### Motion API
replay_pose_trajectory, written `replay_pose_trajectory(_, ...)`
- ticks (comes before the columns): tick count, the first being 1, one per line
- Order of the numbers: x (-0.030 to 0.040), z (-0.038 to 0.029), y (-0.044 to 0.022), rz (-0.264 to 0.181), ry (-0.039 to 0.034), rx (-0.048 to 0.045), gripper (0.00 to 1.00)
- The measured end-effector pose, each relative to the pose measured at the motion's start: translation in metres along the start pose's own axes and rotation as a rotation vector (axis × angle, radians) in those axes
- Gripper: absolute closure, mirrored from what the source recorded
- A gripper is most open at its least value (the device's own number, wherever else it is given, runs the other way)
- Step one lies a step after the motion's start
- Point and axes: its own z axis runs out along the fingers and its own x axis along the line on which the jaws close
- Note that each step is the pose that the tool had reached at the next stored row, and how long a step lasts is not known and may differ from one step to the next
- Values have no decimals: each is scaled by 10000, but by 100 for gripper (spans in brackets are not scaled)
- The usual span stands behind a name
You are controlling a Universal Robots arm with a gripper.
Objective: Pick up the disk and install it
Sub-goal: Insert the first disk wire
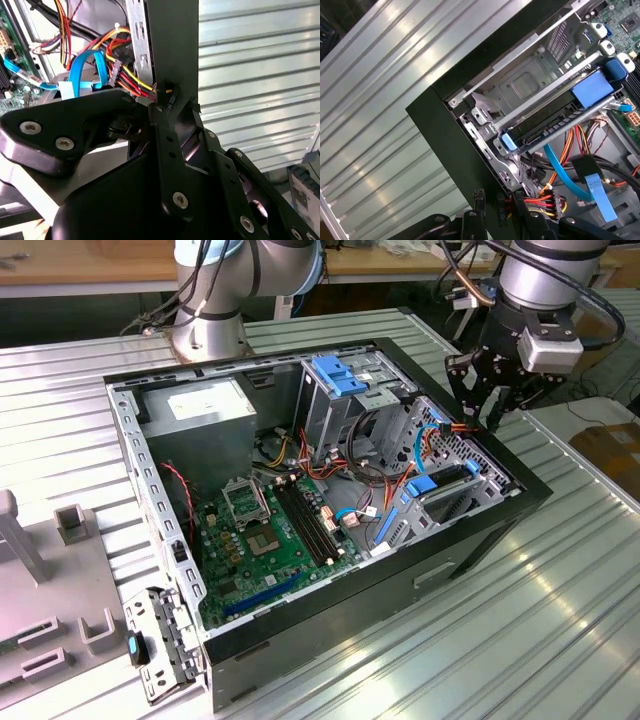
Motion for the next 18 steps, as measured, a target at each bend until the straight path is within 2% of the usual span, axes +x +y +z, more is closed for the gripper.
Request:
replay_pose_trajectory(1, -24, -5, -35, -21, 56, -76, 65)
replay_pose_trajectory(2, -38, -6, -55, -24, 66, -89, 65)
replay_pose_trajectory(4, -43, -7, -66, -38, 105, -142, 65)
replay_pose_trajectory(5, -45, -7, -73, -58, 160, -217, 65)
replay_pose_trajectory(9, -66, -9, -117, -97, 261, -358, 65)
replay_pose_trajectory(11, -59, -6, -132, -113, 245, -427, 65)
replay_pose_trajectory(18, -60, -2, -132, -114, 240, -429, 65)
